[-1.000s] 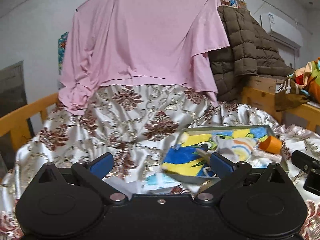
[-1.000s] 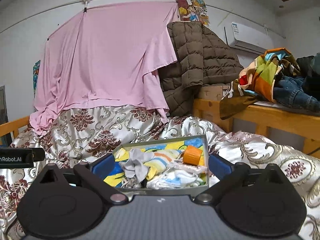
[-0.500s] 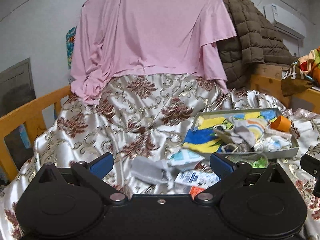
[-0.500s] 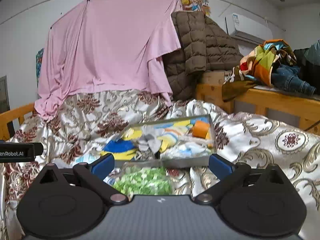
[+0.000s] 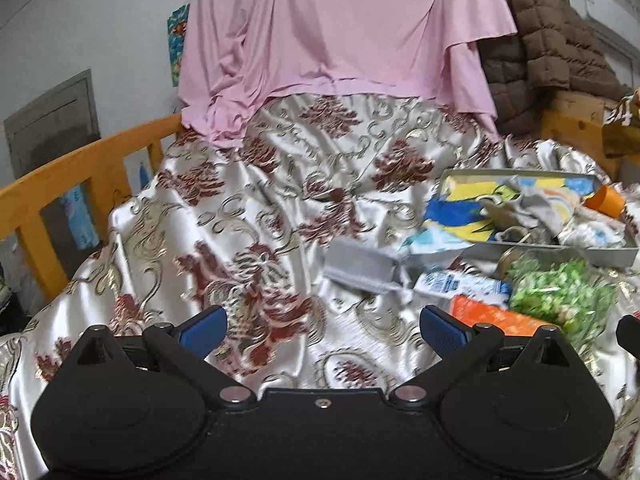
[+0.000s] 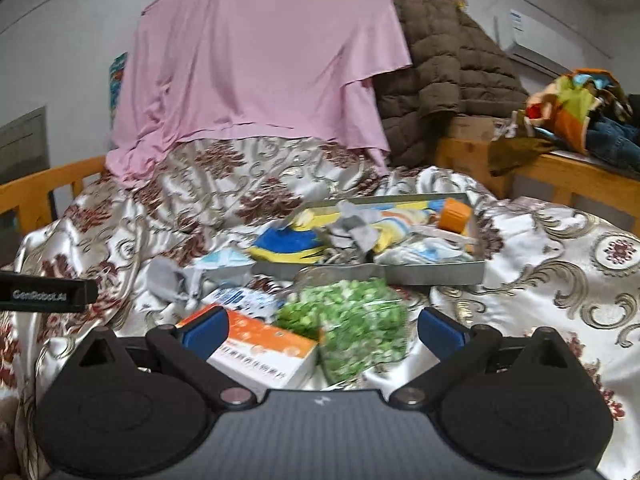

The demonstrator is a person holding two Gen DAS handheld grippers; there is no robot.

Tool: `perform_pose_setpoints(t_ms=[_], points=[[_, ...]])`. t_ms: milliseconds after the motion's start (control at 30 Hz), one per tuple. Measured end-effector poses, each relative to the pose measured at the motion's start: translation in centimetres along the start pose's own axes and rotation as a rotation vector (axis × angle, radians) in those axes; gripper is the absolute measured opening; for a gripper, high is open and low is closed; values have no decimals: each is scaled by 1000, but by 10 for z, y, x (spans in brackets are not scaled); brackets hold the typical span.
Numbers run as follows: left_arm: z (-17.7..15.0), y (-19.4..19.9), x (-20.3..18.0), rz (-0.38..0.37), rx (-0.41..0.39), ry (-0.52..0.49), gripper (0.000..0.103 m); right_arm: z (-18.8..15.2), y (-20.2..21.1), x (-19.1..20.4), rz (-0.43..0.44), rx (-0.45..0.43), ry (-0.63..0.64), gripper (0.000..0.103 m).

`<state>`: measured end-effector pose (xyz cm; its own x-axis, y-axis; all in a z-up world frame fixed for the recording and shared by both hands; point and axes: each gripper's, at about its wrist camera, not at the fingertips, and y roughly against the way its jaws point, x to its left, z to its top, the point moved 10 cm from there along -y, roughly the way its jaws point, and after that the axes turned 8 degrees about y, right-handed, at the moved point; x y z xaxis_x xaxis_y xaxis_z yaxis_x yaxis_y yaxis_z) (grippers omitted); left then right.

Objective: Organize soft objects
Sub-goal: 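Withdraw both open grippers from the tray back toward the pile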

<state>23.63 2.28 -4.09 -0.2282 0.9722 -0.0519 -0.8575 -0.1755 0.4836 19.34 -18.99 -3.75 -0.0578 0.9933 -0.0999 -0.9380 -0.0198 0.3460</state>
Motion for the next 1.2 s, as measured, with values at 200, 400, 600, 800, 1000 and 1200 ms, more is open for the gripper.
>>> perform_pose_setpoints(t_ms=[200, 400, 600, 800, 1000, 1200], points=[[-9, -8, 16, 41, 17, 5, 102, -6, -7, 17, 35, 9, 54, 103], [-15, -17, 26, 61, 39, 20, 102, -10, -15, 26, 62, 15, 78, 103], [-18, -21, 27, 64, 45, 10, 102, -13, -20, 34, 81, 25, 101, 103], [-20, -25, 33, 73, 52, 28, 102, -13, -23, 41, 102, 22, 111, 103], [-20, -27, 35, 71, 50, 34, 102, -14, -28, 44, 118, 26, 106, 103], [-19, -29, 34, 71, 48, 30, 102, -13, -31, 49, 133, 22, 114, 103]])
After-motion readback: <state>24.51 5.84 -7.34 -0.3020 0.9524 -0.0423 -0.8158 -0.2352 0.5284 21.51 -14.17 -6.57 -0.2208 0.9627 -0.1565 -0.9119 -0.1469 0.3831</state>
